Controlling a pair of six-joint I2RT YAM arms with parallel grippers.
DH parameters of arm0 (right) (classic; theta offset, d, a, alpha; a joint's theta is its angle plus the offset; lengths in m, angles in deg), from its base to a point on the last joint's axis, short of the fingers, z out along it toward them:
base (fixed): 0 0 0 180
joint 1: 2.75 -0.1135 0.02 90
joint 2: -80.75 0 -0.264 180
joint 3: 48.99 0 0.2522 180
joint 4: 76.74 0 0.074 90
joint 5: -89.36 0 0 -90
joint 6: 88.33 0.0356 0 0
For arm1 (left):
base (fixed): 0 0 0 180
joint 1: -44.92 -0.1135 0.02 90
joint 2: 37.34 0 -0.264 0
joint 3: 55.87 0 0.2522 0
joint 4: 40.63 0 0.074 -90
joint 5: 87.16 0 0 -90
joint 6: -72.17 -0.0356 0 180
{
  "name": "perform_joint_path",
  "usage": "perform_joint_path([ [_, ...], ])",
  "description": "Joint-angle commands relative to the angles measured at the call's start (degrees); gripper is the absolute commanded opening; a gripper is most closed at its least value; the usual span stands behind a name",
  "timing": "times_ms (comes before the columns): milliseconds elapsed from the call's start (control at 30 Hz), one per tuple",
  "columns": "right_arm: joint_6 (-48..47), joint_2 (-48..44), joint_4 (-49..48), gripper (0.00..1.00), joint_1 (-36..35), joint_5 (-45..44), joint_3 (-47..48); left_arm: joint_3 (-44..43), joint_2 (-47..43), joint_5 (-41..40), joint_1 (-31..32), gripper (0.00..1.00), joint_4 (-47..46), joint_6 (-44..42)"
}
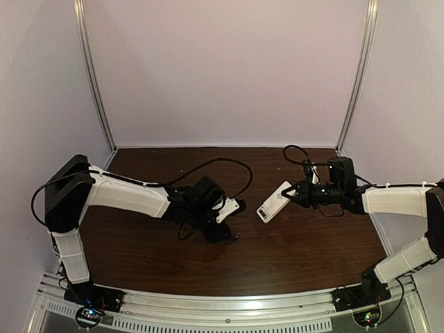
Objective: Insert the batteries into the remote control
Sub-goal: Pick up the battery from the center of the board.
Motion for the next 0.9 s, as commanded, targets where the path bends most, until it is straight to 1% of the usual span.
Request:
perform_joint_path([
  [0, -2.42, -3.09, -0.26, 0.0, 0.53, 1.65, -1.48, -2.03, 2.44, 0.59, 0.64, 0.41, 1.92, -0.89],
  [467, -3.96, -6.66, 0.89, 0.0, 0.78, 5.2, -2.61, -5.23, 6.44, -0.88, 1.02, 0.34, 3.49, -1.74],
  [533, -4.07, -6.97, 1.51, 0.0, 0.86, 5.21, -2.57, -5.26, 6.55, 0.09, 1.01, 0.35, 3.36, -1.83],
  [700, -4.45, -7.16, 2.87, 0.0, 1.51, 5.38, -2.27, -5.44, 6.54, 2.2, 1.05, 0.42, 3.11, -2.13],
  [867, -4.49, -7.34, 3.03, 0.0, 2.37, 6.36, -2.62, -6.36, 7.65, 1.57, 1.04, 0.4, 2.65, -2.53],
])
